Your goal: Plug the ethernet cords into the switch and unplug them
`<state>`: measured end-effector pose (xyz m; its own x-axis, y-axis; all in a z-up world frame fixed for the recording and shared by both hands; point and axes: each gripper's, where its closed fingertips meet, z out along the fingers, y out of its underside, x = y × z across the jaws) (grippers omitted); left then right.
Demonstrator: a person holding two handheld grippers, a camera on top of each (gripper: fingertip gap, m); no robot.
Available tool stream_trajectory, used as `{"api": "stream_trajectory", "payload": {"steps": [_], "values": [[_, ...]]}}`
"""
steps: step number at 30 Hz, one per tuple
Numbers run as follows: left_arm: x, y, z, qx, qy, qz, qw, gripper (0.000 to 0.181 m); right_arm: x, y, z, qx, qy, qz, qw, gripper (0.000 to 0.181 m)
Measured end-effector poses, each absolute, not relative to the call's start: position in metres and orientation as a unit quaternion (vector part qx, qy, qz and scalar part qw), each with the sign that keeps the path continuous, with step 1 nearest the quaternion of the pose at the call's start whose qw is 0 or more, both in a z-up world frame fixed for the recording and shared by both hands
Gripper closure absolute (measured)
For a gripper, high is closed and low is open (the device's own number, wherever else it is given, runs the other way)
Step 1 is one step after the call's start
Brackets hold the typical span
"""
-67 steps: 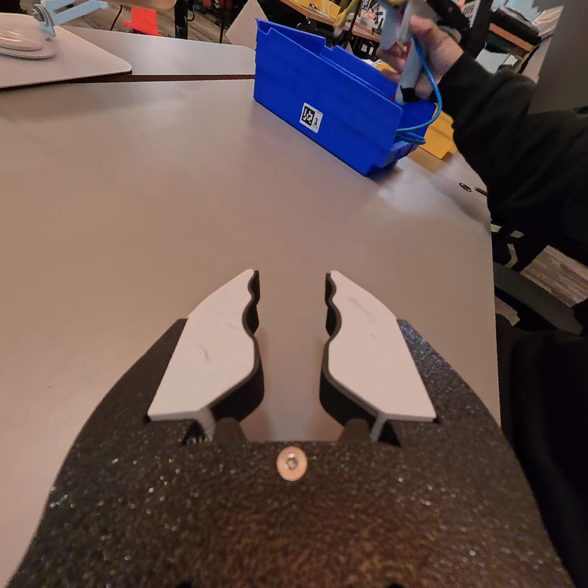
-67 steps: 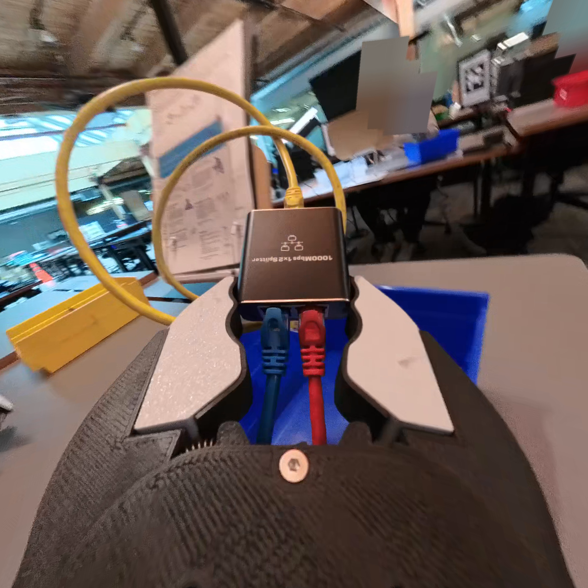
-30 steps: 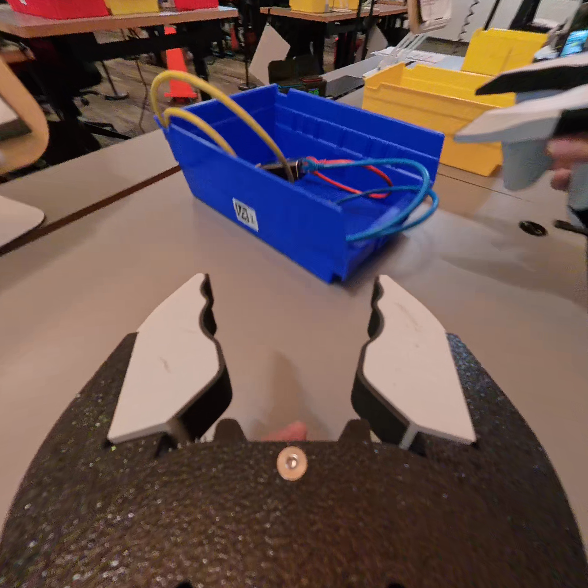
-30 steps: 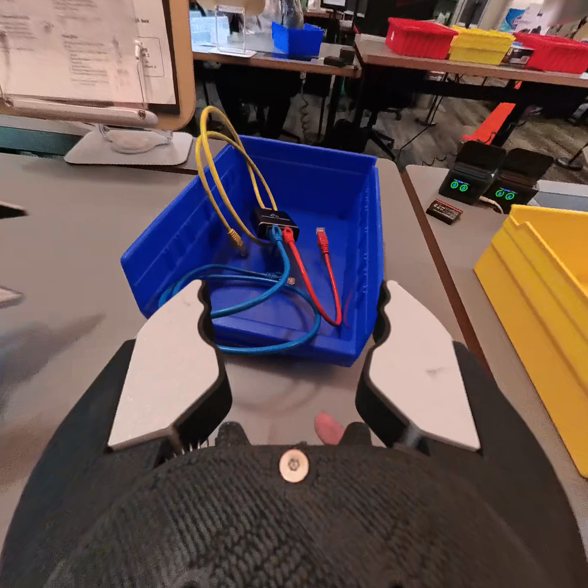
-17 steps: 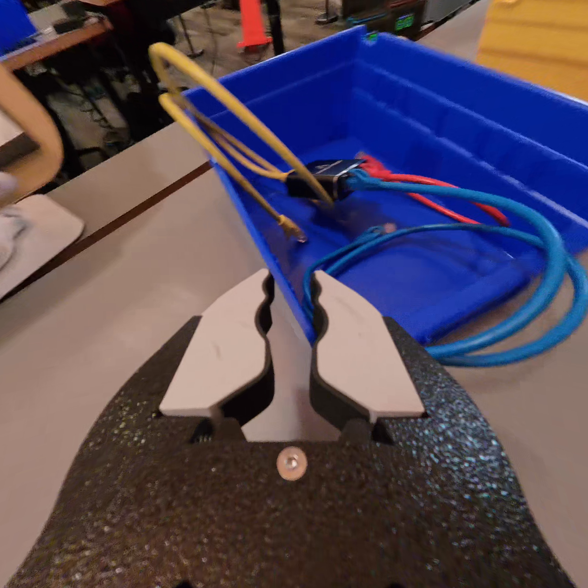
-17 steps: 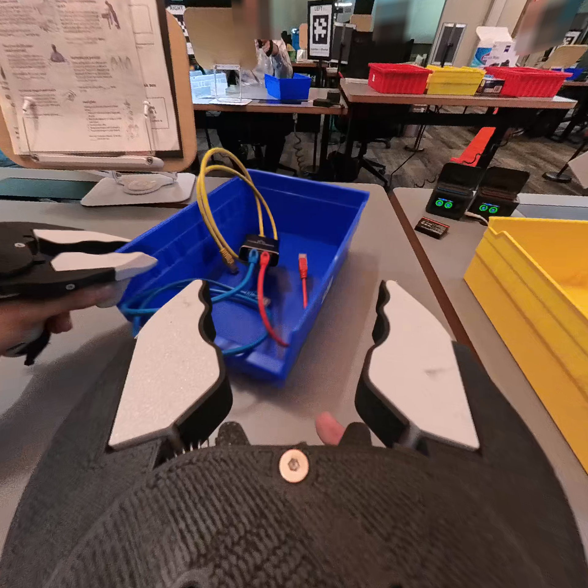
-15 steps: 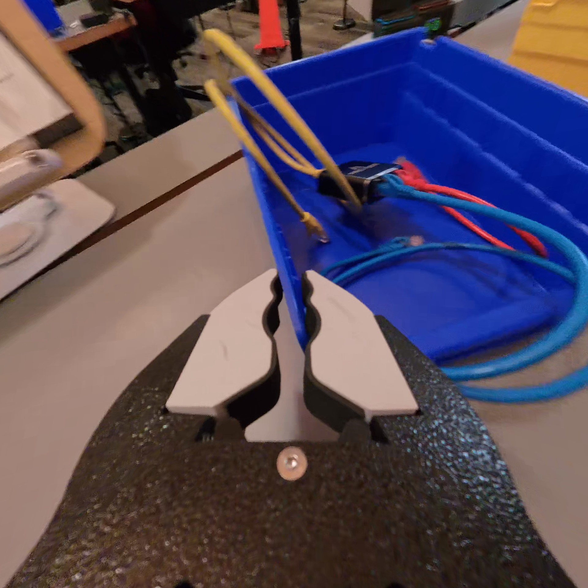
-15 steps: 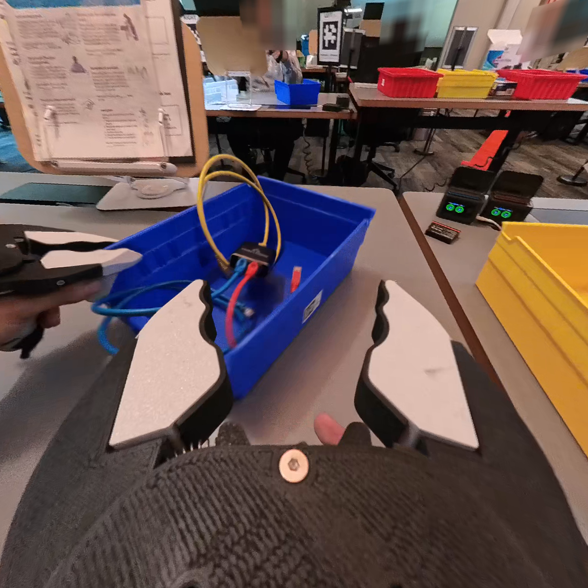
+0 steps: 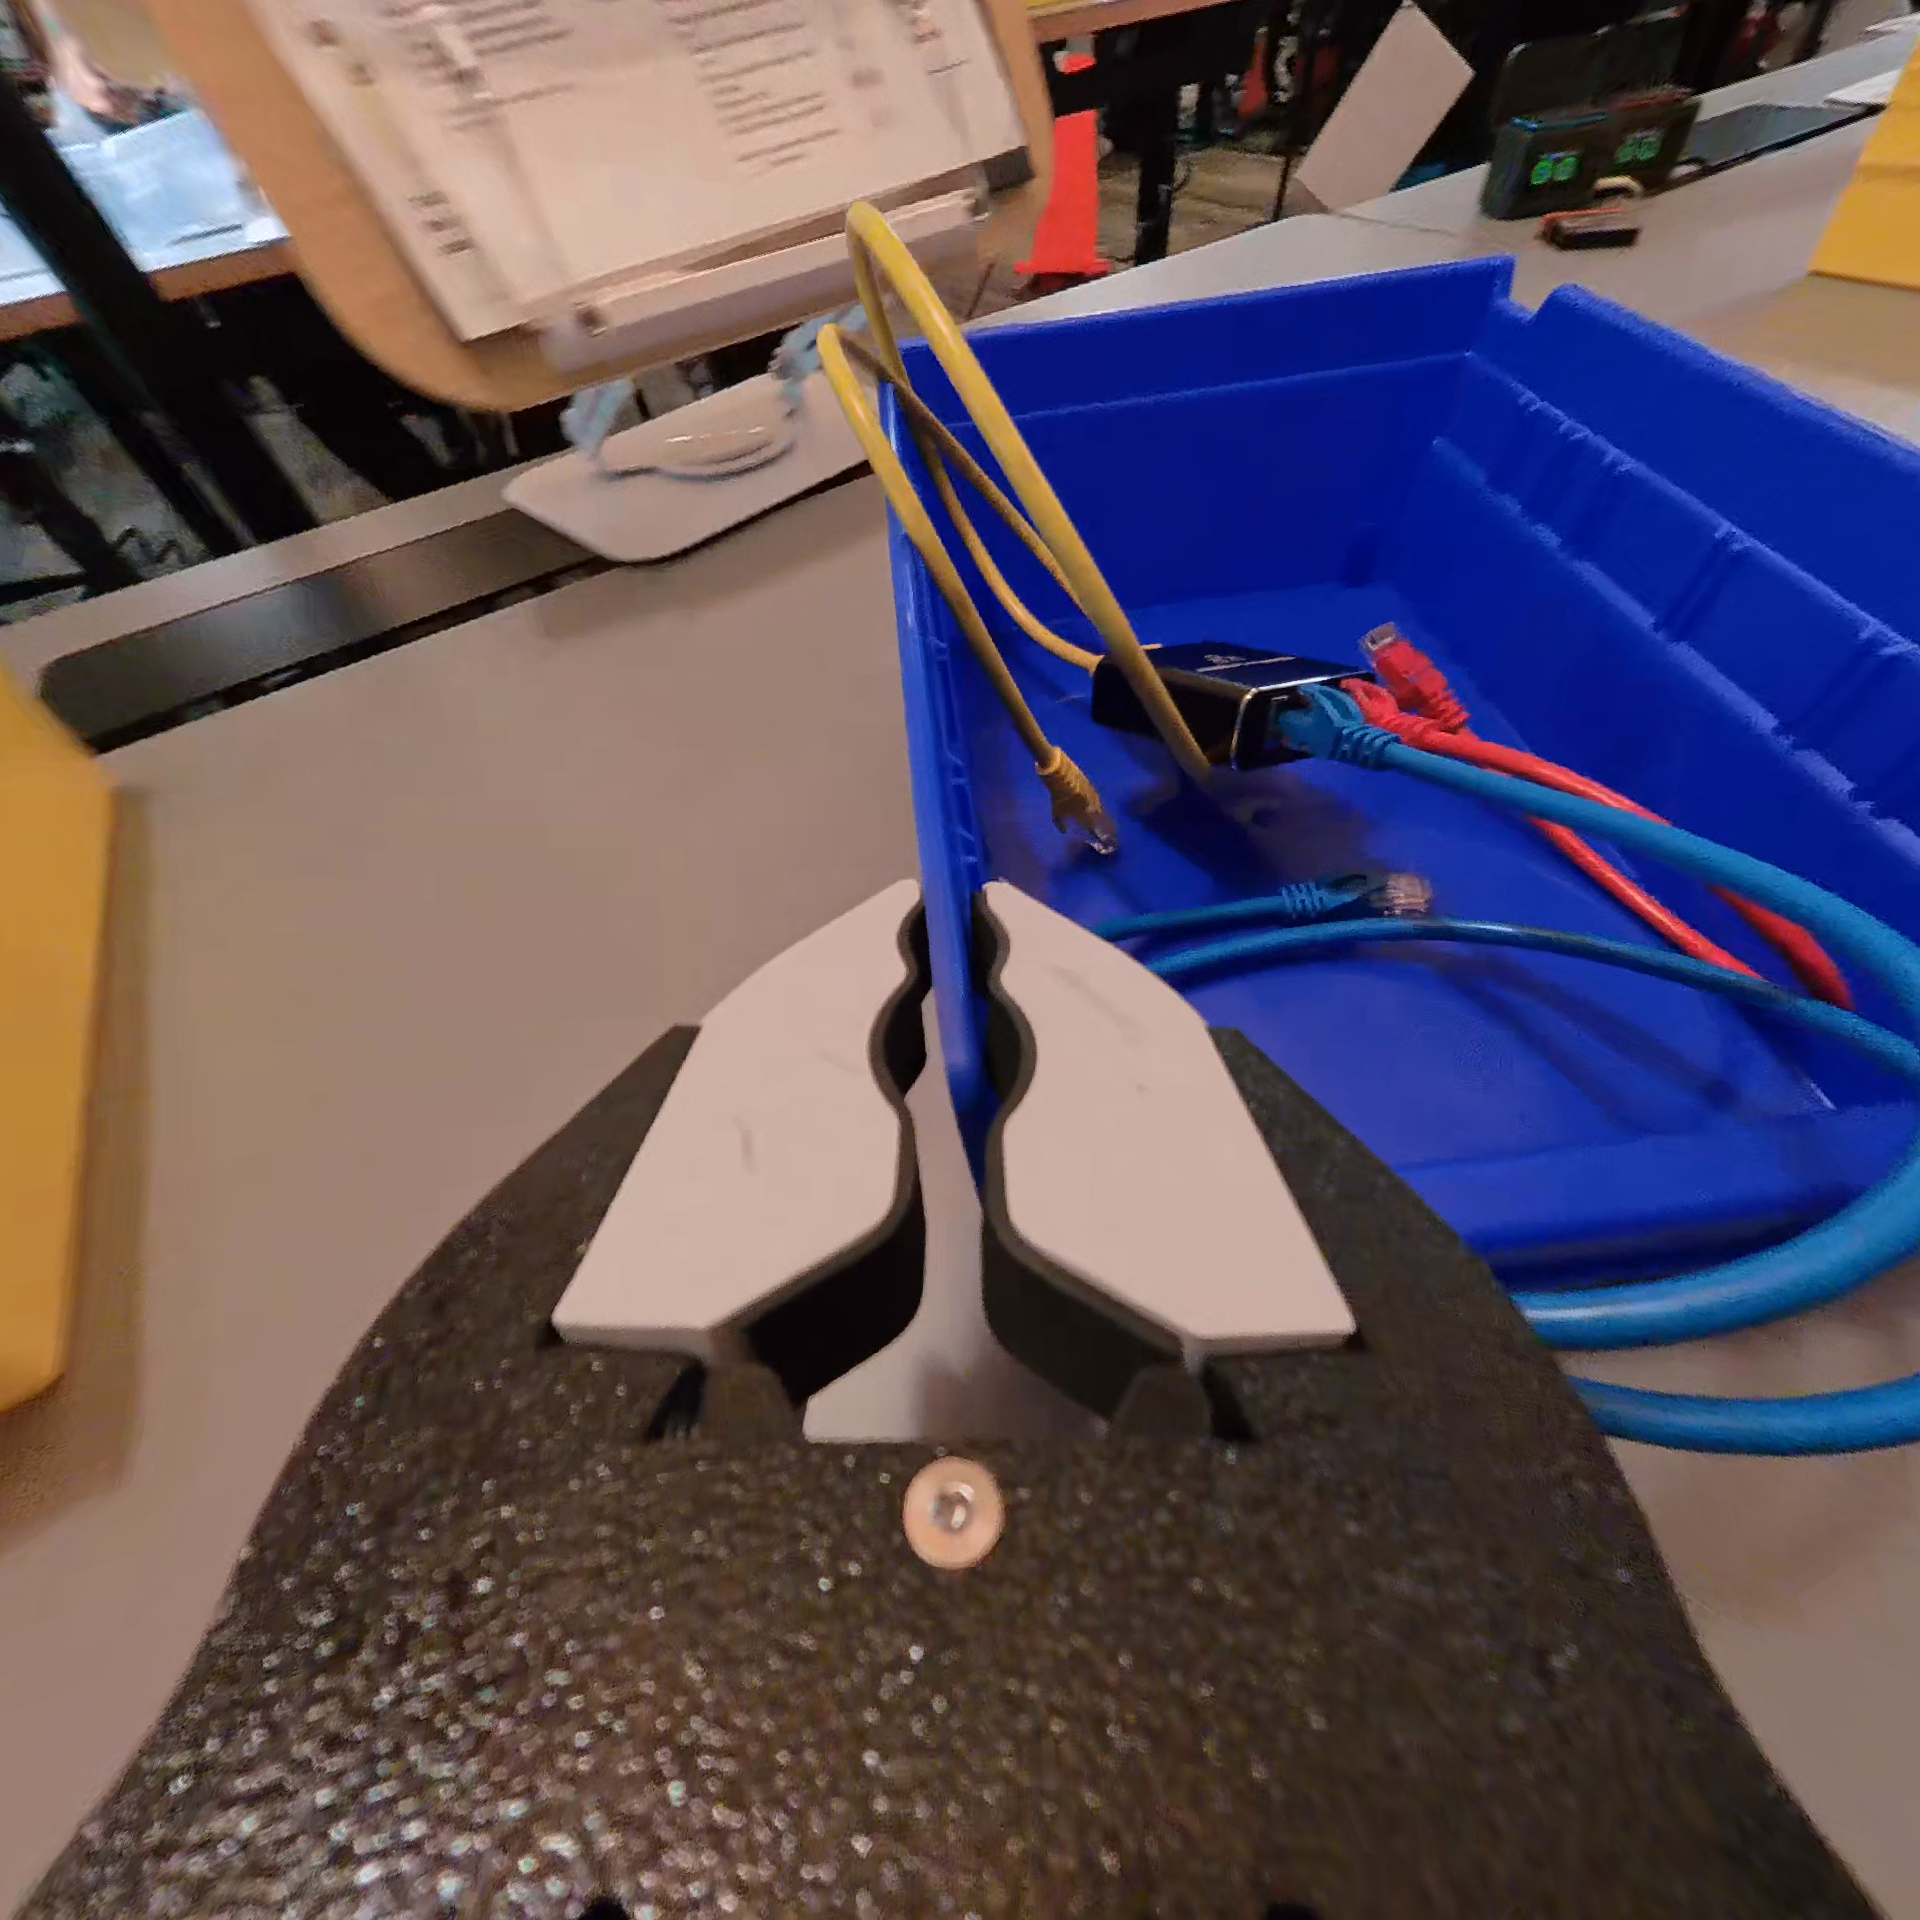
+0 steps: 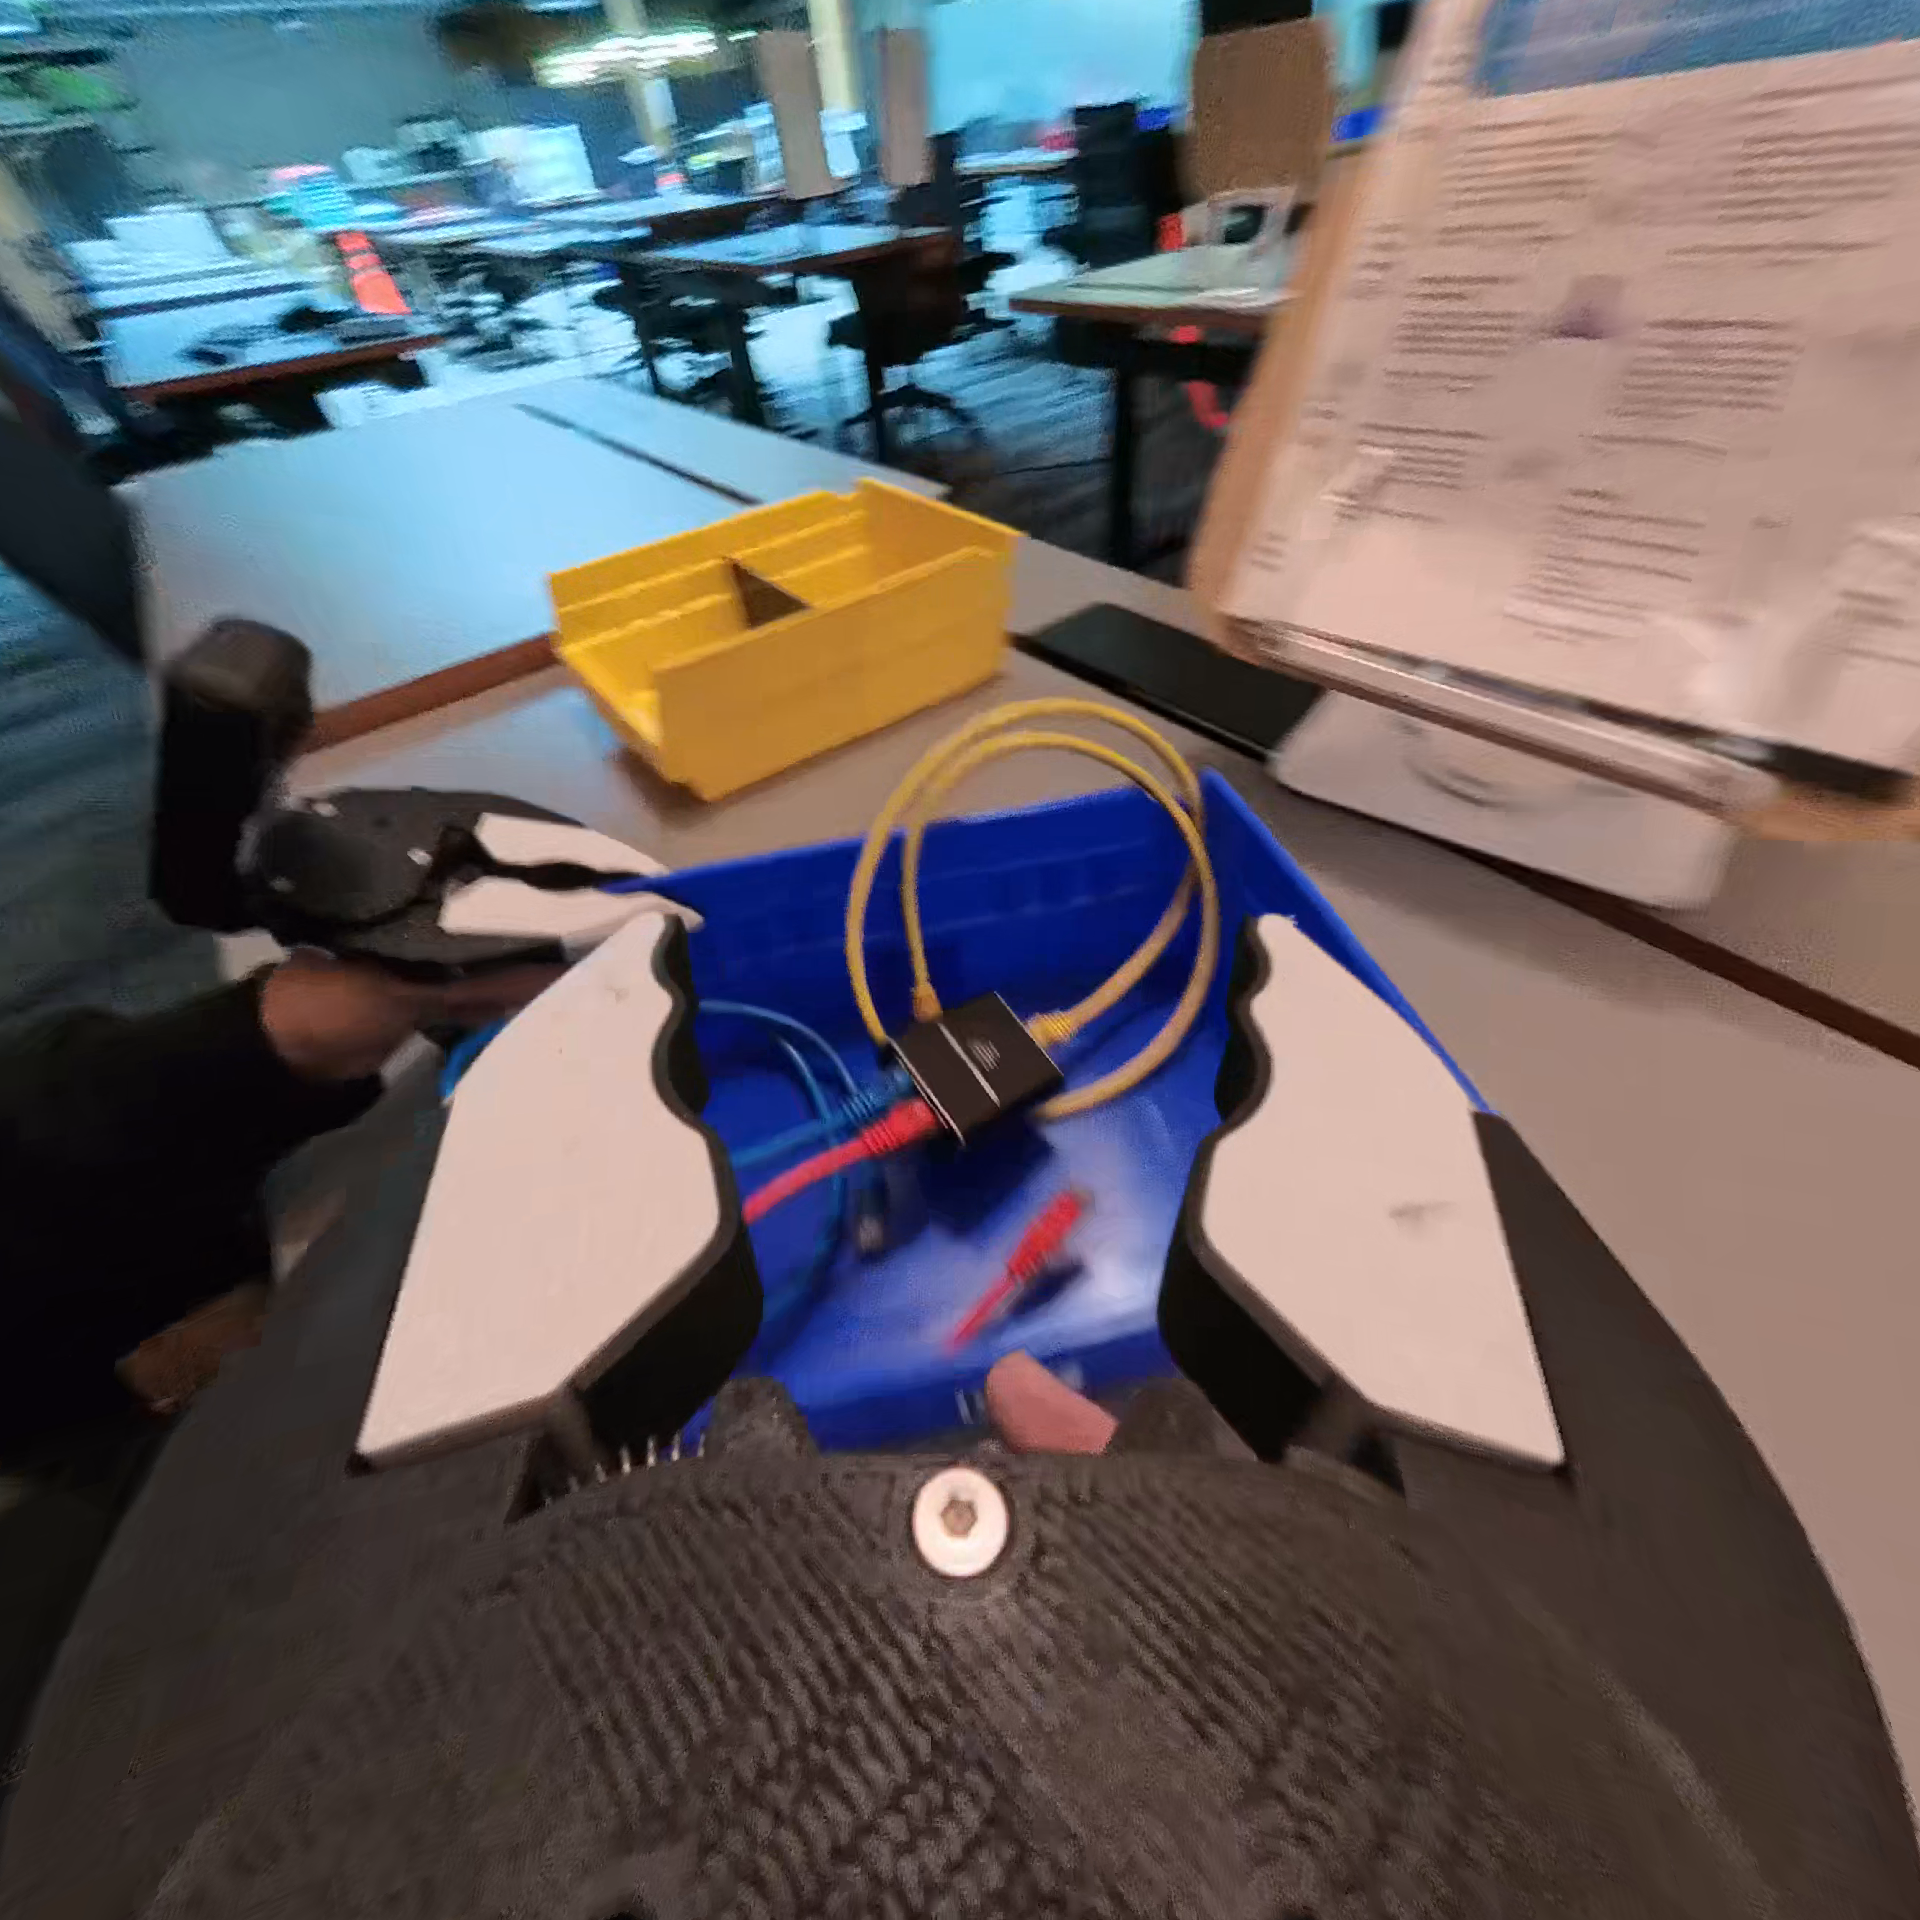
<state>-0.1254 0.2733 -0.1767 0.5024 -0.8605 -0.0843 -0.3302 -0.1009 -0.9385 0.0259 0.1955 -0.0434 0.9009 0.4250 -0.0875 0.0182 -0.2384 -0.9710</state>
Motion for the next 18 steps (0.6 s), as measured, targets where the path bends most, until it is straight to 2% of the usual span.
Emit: {"api": "stream_trajectory", "payload": {"steps": [1, 3, 7, 12, 15, 18], "values": [[-0.142, 0.276, -0.177, -0.698, 0.425, -0.251, 0.519, 0.177, -0.002, 0.217, -0.036, -0.767, -0.158, 0.201, 0.588, 0.086], [-0.168, 0.282, -0.176, -0.697, 0.422, -0.243, 0.526, 0.176, -0.062, 0.261, -0.025, -0.762, -0.169, 0.287, 0.556, 0.098], [-0.195, 0.291, -0.175, -0.698, 0.400, -0.261, 0.533, 0.176, -0.160, 0.353, -0.045, -0.807, -0.138, 0.376, 0.433, 0.097], [-0.197, 0.293, -0.173, -0.692, 0.379, -0.299, 0.537, 0.176, -0.218, 0.453, -0.099, -0.876, -0.056, 0.312, 0.364, 0.097], [-0.198, 0.294, -0.172, -0.690, 0.378, -0.299, 0.539, 0.176, -0.249, 0.474, -0.136, -0.905, -0.042, 0.310, 0.287, 0.100], [-0.198, 0.294, -0.172, -0.685, 0.378, -0.314, 0.538, 0.175, -0.255, 0.497, -0.163, -0.925, -0.020, 0.263, 0.274, 0.099]]}}
